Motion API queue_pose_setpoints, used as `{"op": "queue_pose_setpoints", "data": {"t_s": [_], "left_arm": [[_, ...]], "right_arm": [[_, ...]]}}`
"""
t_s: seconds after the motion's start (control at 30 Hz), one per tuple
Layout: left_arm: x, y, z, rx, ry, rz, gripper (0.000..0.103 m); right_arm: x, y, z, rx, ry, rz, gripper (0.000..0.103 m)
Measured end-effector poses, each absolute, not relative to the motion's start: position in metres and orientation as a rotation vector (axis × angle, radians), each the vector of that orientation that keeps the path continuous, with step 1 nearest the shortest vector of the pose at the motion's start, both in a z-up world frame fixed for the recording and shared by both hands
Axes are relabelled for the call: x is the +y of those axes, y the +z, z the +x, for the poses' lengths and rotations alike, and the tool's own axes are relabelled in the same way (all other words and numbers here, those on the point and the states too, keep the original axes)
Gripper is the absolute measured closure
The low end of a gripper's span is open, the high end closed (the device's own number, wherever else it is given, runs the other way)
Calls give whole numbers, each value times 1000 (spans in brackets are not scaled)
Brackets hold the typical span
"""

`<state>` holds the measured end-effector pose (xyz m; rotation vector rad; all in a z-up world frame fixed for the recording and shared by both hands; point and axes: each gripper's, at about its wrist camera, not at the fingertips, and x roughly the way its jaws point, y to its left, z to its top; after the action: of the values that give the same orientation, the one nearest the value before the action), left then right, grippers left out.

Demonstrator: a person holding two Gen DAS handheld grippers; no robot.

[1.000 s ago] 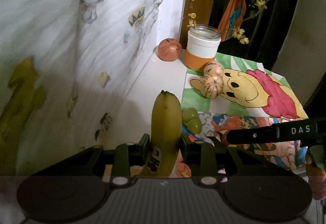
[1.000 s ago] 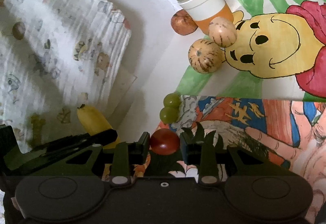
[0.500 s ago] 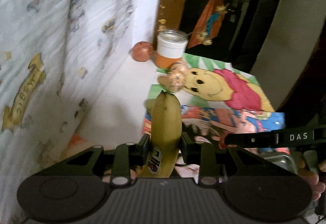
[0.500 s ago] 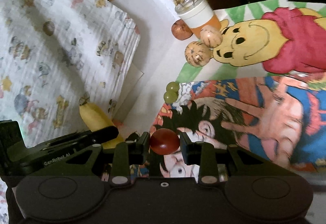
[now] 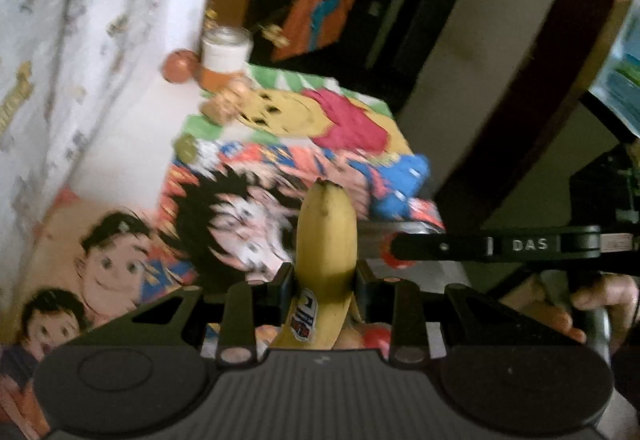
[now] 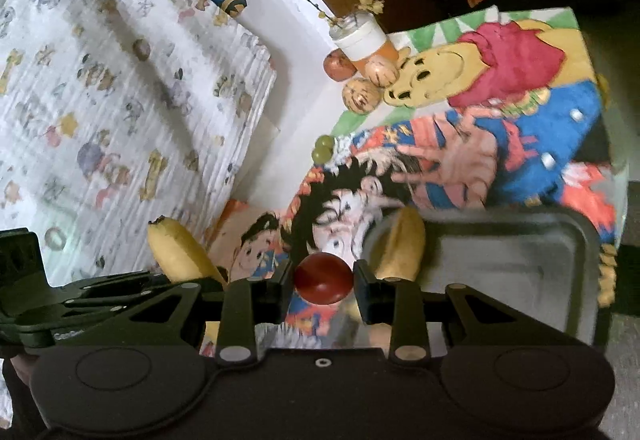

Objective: Organize fruits
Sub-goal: 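Lift the banana and red fruit and carry them toward the dark tray, then lower both fruits into the tray and open both tools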

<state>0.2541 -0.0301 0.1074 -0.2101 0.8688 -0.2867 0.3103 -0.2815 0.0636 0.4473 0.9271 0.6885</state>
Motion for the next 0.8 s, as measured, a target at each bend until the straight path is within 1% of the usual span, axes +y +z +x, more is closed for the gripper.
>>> {"op": "queue_pose_setpoints", "data": {"t_s": [0.37,0.6,0.8], "left_arm": [[-67,78,231,989,-399,-256,69],[-85,61,235,1070,-417,-243,69],[-93,51,241,1131,-426,-230,69]], "right_arm": [[-313,37,250,981,635,420,69],[-321,18,230,981,615,386,69],[-329,15,217,947,608,363,69]]}}
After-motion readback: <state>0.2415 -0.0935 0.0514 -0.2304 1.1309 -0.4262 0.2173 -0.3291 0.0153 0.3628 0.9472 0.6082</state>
